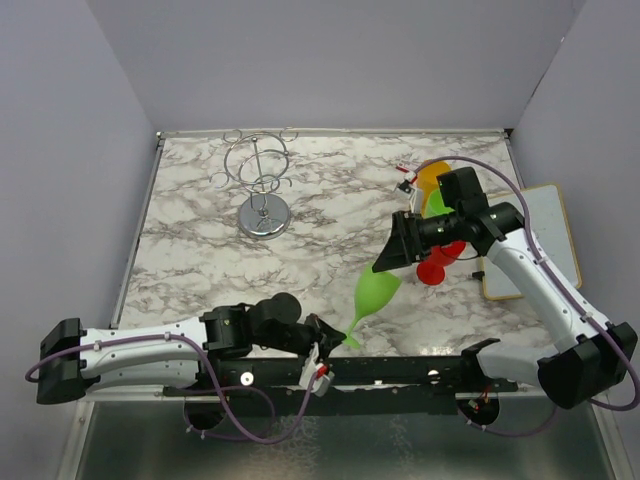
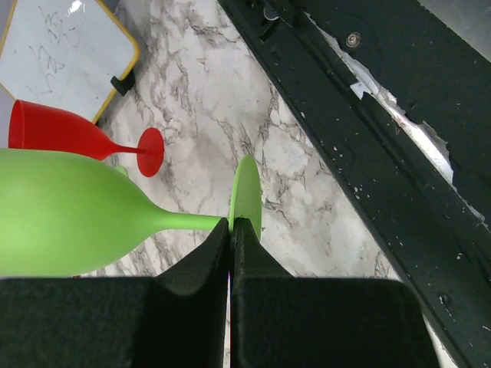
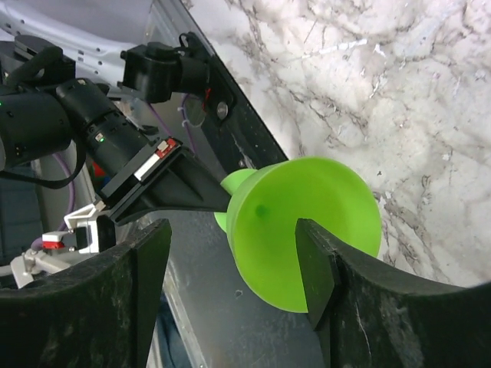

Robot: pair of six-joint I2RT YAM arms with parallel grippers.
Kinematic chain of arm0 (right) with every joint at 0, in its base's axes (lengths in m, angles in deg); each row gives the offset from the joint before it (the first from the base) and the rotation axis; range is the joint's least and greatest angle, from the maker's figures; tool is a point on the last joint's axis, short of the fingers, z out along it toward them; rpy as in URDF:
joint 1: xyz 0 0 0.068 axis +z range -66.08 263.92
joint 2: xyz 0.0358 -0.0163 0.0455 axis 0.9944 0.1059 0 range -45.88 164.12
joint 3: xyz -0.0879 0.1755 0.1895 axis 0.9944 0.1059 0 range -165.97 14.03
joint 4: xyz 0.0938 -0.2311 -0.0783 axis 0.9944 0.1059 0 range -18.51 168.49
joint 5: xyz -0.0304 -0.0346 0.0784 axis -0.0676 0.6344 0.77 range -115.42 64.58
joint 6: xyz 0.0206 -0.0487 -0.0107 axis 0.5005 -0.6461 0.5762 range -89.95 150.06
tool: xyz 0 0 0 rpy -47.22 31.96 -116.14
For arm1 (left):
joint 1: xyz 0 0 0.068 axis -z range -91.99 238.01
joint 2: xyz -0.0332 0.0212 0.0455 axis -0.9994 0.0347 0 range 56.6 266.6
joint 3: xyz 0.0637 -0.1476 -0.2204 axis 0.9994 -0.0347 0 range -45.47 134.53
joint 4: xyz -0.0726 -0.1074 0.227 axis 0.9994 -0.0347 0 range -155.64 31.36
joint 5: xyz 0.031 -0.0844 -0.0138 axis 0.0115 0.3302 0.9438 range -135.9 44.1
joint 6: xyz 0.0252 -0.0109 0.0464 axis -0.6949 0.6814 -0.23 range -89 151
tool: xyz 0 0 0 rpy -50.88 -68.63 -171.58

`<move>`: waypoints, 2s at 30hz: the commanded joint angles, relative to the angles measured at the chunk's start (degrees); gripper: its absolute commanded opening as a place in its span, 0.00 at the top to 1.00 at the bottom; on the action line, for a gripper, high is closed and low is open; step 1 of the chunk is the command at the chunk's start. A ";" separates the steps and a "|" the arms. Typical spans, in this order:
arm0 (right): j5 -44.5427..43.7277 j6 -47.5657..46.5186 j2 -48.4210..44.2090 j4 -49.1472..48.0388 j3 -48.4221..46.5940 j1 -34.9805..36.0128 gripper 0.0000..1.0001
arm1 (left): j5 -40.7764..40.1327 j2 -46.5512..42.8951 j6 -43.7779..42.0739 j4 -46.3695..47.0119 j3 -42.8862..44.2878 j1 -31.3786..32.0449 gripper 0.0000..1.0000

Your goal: Take the wine glass off the wine glass rack

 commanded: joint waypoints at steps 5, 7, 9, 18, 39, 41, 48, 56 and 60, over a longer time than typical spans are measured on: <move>6.41 0.96 -2.71 -1.82 3.06 -0.22 0.34 | -1.74 0.44 -1.33 -0.73 0.09 1.00 1.00; 7.13 1.06 -2.83 -2.21 3.61 -0.22 0.35 | -2.07 0.61 -1.29 -0.90 0.09 1.11 1.00; 7.53 1.18 -2.83 -2.50 4.03 -0.18 0.37 | -2.45 0.79 -1.38 -1.12 0.09 1.13 1.00; 7.95 1.19 -2.50 -3.06 5.72 0.14 0.39 | -2.72 0.73 -1.65 -1.46 0.18 1.35 1.00; 9.33 1.08 -3.22 -8.17 11.11 1.11 0.63 | -3.70 1.56 0.05 -0.67 1.14 1.66 1.00; 9.95 1.61 -4.23 -8.42 11.47 1.11 0.67 | -3.76 1.28 0.30 0.00 1.04 1.66 1.00; 11.13 2.61 -7.62 -9.05 12.83 1.12 0.73 | -5.14 1.49 0.09 1.90 0.72 1.66 1.00; 11.35 2.89 -9.74 -9.08 14.34 1.10 0.89 | -5.76 3.60 1.39 2.08 2.03 1.66 1.00; 9.89 2.07 -9.70 -8.02 13.33 1.08 0.99 | -6.30 2.69 1.34 2.17 1.76 1.66 1.00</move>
